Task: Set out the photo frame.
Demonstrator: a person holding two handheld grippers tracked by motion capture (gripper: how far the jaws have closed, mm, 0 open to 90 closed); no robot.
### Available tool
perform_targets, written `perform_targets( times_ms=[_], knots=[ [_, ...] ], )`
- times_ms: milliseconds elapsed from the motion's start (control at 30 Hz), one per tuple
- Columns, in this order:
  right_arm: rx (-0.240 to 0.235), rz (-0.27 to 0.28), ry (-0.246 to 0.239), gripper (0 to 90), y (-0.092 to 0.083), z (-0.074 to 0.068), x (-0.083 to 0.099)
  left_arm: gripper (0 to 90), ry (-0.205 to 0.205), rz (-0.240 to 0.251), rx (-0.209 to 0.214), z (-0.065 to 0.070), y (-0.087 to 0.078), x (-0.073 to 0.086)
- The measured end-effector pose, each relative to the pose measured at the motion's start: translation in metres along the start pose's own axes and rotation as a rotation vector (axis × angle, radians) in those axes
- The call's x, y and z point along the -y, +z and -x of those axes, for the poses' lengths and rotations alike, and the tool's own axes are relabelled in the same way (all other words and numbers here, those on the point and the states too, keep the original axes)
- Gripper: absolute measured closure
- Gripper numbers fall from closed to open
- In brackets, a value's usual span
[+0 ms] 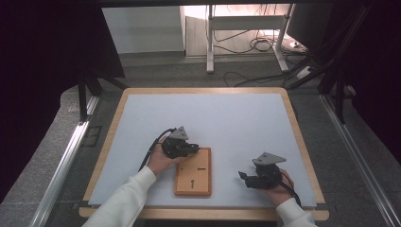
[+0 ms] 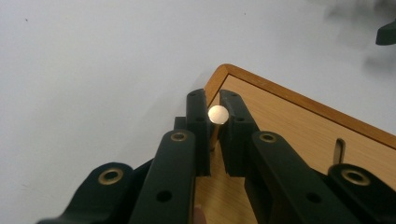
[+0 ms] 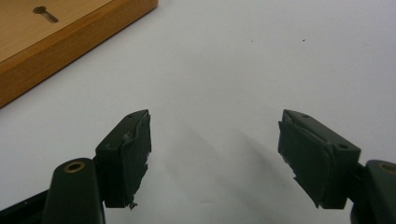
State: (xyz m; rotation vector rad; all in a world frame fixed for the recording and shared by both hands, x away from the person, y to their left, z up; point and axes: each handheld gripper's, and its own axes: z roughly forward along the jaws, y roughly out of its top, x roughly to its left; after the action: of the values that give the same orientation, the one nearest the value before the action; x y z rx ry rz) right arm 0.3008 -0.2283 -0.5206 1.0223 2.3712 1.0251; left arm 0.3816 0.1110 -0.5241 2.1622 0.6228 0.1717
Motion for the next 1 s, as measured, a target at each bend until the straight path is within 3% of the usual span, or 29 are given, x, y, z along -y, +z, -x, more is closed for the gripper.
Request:
perform_targets(
  times_ms=[167,300,567,700,900,1000],
  knots=[
    [-0.004,0.023,-0.012,25.8,-0.002,-0.003,-0.002,83.9,-0.017,-0.011,0.026,-0.003,0.001,-0.002],
    [-0.025,0.046,-0.045,23.1,-0.004,-0.013,-0.006,83.7,-0.03,-0.021,0.042,-0.005,0.001,-0.003],
    [-0.101,0.051,-0.177,18.3,0.0,-0.055,-0.017,83.4,-0.032,-0.04,0.054,-0.008,0.0,-0.005],
    [-0.123,0.038,-0.19,18.3,0.005,-0.063,-0.017,83.3,-0.052,-0.027,0.062,-0.008,0.001,-0.004],
    [-0.126,0.043,-0.179,17.2,0.004,-0.062,-0.017,83.0,-0.067,-0.031,0.081,-0.011,0.001,-0.005],
    [-0.13,0.042,-0.206,15.1,0.004,-0.068,-0.019,83.2,-0.073,-0.037,0.097,-0.016,0.001,-0.006]
  ],
)
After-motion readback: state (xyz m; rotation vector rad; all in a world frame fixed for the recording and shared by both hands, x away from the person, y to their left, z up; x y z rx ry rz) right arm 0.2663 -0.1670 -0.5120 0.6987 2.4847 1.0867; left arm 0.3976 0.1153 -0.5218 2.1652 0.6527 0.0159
